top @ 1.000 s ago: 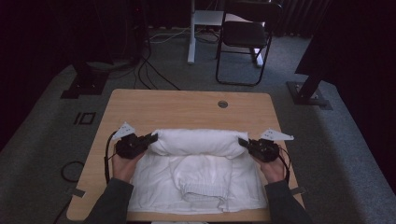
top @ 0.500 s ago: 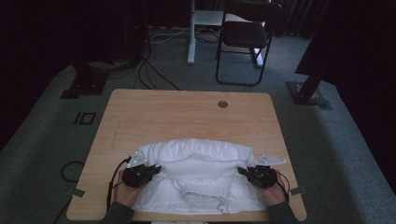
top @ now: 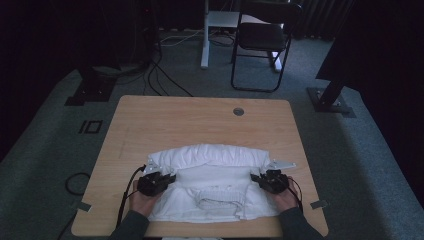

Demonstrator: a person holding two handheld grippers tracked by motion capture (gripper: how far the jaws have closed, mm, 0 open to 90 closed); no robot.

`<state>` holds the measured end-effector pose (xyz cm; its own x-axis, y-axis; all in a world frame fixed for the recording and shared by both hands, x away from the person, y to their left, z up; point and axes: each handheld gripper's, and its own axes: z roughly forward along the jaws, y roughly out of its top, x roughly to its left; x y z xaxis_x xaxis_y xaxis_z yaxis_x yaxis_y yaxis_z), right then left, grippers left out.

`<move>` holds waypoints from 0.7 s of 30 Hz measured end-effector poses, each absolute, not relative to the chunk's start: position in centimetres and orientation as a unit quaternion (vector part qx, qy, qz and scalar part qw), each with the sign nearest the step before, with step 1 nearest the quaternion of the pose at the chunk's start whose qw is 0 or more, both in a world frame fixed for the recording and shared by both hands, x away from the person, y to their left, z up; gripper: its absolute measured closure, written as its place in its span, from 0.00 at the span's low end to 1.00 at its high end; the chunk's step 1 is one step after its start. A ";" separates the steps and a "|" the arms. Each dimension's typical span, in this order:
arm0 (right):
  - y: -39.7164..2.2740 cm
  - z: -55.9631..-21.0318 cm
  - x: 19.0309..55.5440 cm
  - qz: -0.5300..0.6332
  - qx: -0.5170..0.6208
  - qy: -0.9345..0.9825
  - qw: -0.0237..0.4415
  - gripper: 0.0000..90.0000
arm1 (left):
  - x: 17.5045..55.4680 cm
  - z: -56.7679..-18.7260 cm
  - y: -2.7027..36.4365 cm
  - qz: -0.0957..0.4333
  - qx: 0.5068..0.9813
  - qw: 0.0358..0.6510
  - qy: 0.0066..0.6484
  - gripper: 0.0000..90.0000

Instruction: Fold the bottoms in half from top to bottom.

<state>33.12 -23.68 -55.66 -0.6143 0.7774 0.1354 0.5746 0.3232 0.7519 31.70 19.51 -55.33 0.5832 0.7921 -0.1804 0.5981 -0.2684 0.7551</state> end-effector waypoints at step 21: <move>-22.6 -55.4 40.3 0.405 0.459 0.783 0.113 0.90 | 39.2 -54.8 18.9 0.141 0.767 0.394 0.486 0.93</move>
